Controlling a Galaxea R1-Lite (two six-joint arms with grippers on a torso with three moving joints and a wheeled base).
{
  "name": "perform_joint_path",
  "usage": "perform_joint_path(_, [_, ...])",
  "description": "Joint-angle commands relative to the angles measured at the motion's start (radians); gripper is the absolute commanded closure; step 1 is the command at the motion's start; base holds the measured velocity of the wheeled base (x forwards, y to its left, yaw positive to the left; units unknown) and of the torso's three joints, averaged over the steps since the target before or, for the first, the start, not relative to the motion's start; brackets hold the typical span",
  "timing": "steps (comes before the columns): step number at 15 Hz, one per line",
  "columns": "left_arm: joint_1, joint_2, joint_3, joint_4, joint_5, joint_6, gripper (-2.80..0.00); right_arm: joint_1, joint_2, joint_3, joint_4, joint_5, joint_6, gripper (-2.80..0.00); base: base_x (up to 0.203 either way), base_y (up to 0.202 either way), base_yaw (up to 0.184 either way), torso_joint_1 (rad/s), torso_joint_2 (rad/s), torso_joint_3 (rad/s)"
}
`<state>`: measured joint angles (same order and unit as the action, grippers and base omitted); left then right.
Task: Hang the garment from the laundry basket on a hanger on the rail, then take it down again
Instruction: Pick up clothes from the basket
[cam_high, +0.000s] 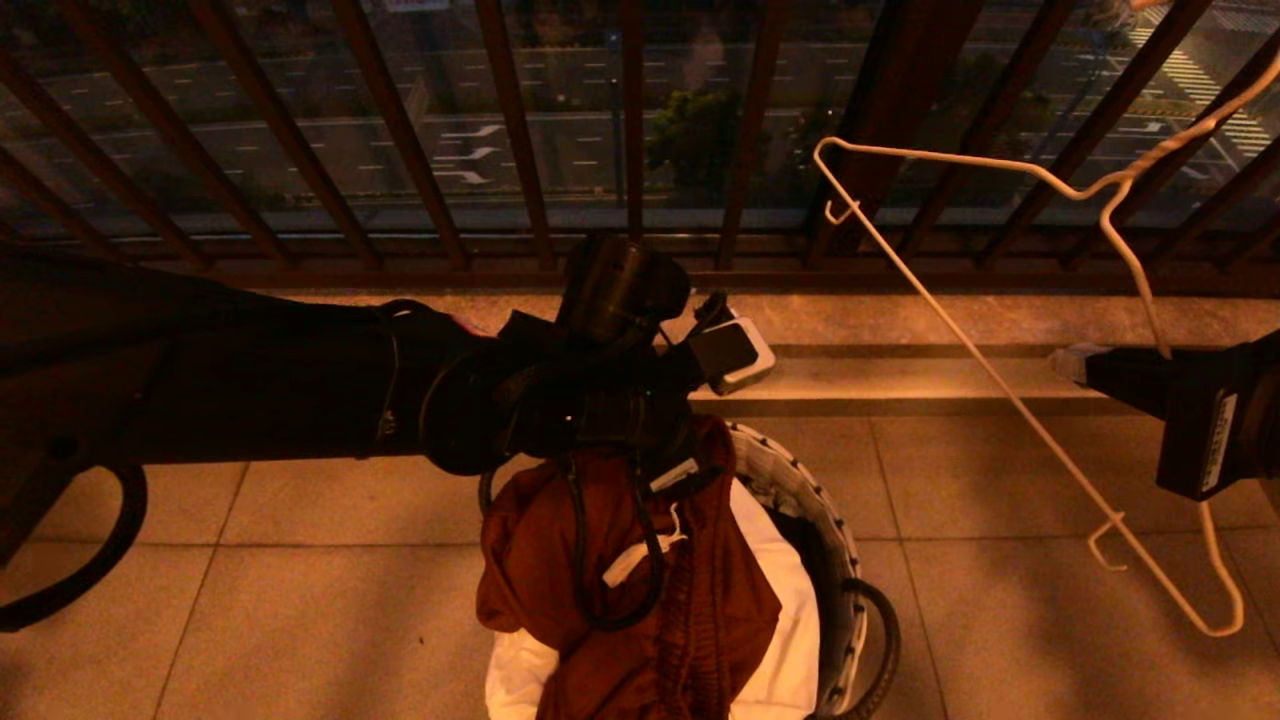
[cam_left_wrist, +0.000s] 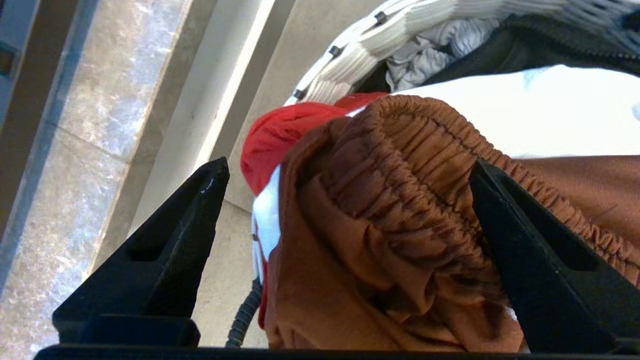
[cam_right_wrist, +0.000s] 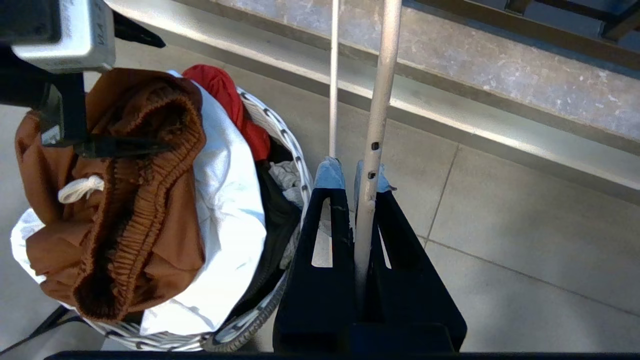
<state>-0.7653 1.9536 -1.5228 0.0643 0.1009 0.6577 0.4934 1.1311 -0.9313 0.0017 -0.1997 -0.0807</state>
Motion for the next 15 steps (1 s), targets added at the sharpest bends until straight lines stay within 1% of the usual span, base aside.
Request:
perform_joint_path(1, [0.000,0.002,0.004,0.000,0.002,0.005,-2.80,0.001,-0.001,0.000,0.000,-0.001,-0.001,0.00,0.000,0.000,0.000,0.000,0.00,0.000])
perform_joint_path(9, [-0.006,0.014,0.006,-0.009,-0.003,0.002,-2.80,0.001,-0.002,0.000,0.000,-0.001,-0.001,0.00,0.000,0.000,0.000,0.000,0.00,0.000])
perform_joint_path(10, [-0.006,0.015,0.006,-0.009,-0.003,0.002,0.00,0.001,-0.002,-0.001,0.000,-0.001,-0.001,0.00,0.000,0.000,0.000,0.000,0.00,0.000])
perform_joint_path(15, [-0.008,0.013,0.013,-0.009,-0.004,0.000,0.00,0.000,-0.005,-0.004,0.000,-0.001,-0.001,0.00,0.000,0.000,0.000,0.000,0.00,0.000])
